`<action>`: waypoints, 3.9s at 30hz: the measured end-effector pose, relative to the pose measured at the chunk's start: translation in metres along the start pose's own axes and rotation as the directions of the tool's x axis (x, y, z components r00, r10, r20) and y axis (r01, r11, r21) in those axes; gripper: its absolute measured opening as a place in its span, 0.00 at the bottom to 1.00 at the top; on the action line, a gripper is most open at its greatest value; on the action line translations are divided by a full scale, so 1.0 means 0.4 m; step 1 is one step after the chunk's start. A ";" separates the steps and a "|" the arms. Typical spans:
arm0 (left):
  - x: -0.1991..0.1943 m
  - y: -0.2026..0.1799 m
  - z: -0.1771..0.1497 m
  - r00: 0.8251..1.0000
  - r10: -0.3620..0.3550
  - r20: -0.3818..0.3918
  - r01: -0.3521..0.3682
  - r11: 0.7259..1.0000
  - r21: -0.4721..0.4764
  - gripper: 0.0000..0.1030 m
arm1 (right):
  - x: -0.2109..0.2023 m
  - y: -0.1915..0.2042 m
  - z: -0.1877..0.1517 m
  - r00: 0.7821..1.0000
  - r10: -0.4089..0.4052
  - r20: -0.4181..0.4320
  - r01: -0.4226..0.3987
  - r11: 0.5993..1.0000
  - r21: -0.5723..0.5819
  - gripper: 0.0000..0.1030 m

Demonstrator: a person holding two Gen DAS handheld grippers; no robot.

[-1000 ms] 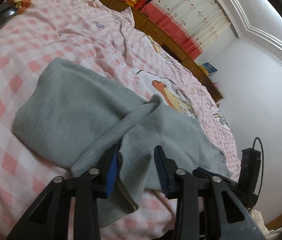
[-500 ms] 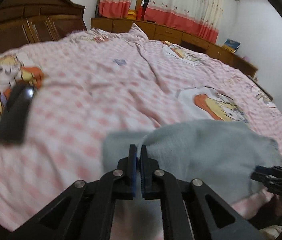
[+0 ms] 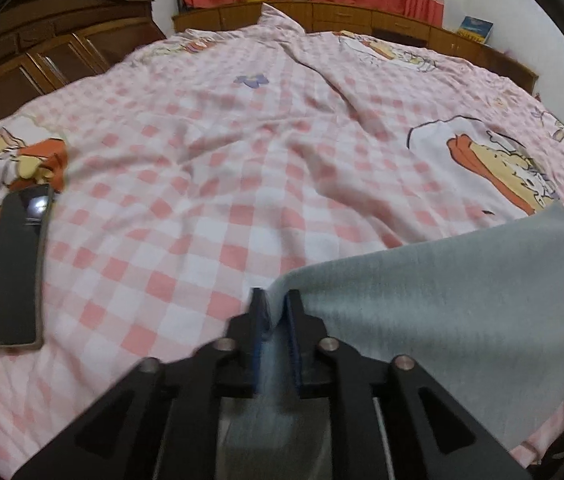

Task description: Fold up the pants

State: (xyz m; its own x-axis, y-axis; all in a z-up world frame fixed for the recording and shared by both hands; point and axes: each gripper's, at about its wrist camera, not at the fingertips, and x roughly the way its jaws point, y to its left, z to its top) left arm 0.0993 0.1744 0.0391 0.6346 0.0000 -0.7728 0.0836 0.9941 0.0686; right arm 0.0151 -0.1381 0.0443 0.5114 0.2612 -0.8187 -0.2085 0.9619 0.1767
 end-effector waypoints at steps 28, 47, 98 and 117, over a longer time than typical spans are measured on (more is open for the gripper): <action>-0.054 -0.135 -0.056 0.991 -0.130 -0.021 0.126 0.983 -0.135 0.60 | 0.134 -0.119 0.192 1.000 -0.020 -0.018 0.022 0.992 0.127 0.46; -0.175 0.065 -0.262 0.965 -0.262 -0.031 0.220 0.863 -0.454 0.68 | 0.022 0.031 -0.053 0.995 -0.079 -0.063 0.079 0.997 0.004 0.46; -0.079 -0.049 -0.160 0.975 -0.113 0.192 0.203 0.806 -0.556 0.27 | -0.008 -0.023 -0.112 0.996 0.062 -0.060 -0.054 0.989 0.136 0.57; -0.364 -0.255 0.035 0.863 -0.377 0.336 0.455 0.870 -0.191 0.08 | -0.137 -0.181 -0.167 0.993 0.082 0.089 -0.105 0.947 0.305 0.56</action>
State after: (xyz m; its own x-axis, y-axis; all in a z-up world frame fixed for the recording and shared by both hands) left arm 0.0093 0.0715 0.1533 0.7741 -0.4116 -0.4810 0.2148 0.8855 -0.4120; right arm -0.0536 -0.2276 0.0397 0.5650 0.3451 -0.7495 0.0031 0.9074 0.4202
